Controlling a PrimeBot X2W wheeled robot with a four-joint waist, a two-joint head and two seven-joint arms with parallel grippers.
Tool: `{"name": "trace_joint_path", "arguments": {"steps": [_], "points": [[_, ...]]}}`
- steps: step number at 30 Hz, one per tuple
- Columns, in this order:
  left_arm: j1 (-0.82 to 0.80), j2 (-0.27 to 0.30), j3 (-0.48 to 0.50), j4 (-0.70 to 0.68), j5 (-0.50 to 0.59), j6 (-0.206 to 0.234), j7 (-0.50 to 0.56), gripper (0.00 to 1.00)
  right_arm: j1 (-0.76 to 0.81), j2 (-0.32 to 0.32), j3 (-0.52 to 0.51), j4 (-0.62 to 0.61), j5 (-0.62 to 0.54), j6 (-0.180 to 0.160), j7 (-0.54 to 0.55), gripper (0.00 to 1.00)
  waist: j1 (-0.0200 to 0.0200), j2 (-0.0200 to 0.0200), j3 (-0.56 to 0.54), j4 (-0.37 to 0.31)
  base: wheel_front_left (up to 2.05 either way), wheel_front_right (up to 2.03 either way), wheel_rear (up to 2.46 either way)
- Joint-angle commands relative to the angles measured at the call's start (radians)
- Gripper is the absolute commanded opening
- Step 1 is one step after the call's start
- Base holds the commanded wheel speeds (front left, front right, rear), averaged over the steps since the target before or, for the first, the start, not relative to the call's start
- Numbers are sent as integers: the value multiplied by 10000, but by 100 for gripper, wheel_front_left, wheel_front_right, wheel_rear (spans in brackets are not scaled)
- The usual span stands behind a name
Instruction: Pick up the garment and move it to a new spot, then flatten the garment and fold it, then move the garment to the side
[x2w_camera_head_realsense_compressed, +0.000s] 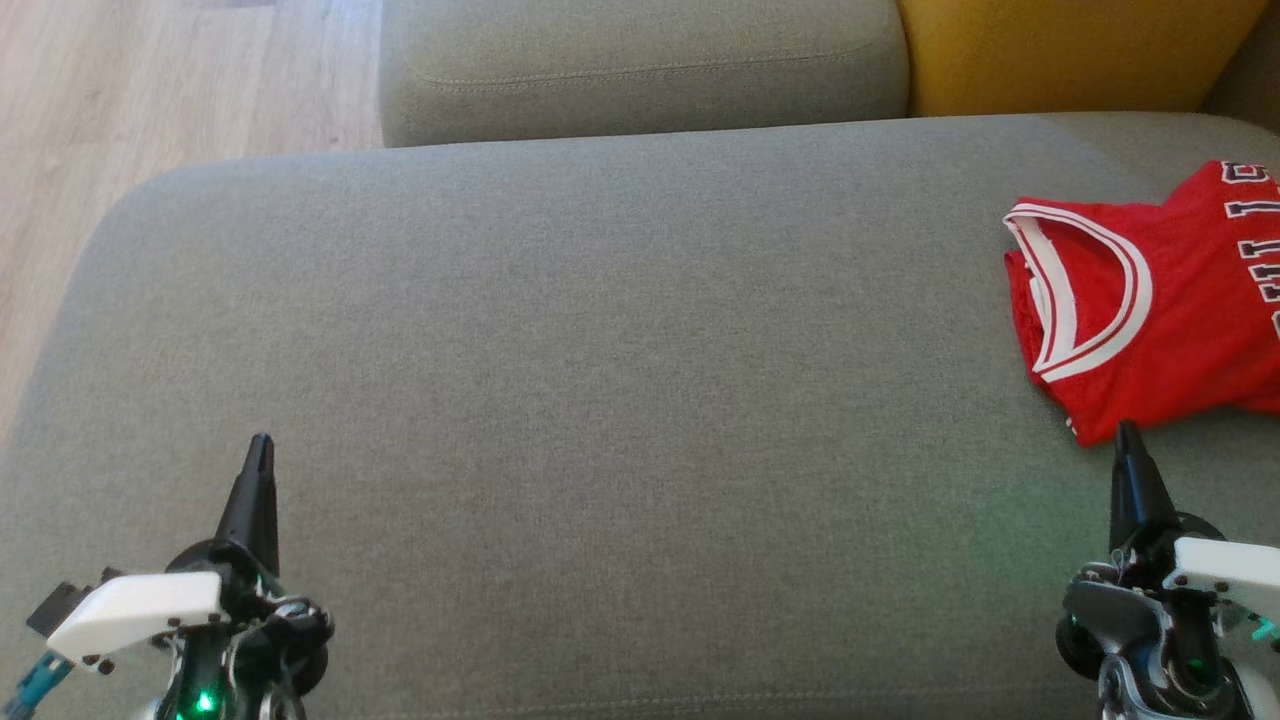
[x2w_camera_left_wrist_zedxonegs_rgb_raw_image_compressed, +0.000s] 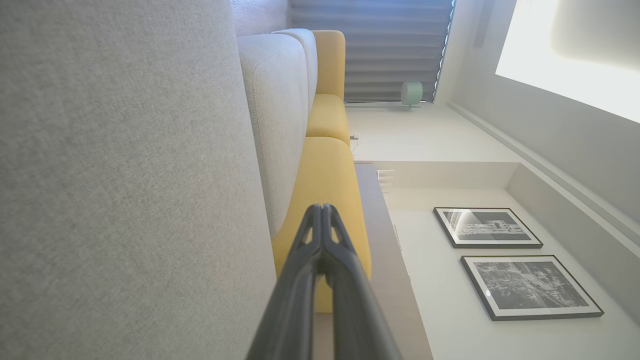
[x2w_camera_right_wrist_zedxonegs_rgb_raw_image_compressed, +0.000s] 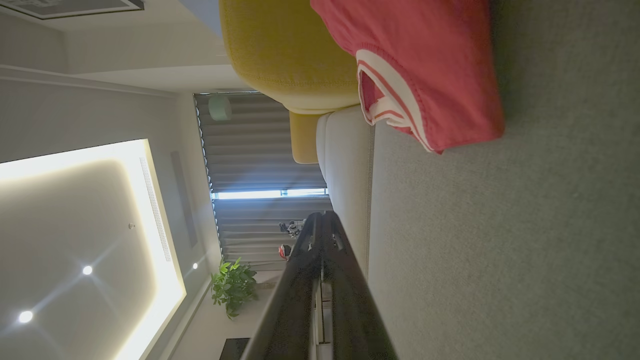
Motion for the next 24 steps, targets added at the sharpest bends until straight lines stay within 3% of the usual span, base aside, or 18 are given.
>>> {"name": "trace_joint_path", "arguments": {"steps": [1,24], "points": [[-574,64,325,-264,37,-67,41,0,-499,-102,166,-302,-58,-7,101,0,0,0,0,0,0,0,0],[-576,48,348,-264,55,-67,59,0,-503,-75,127,-300,-90,-7,132,0,0,0,0,0,0,0,0]]}}
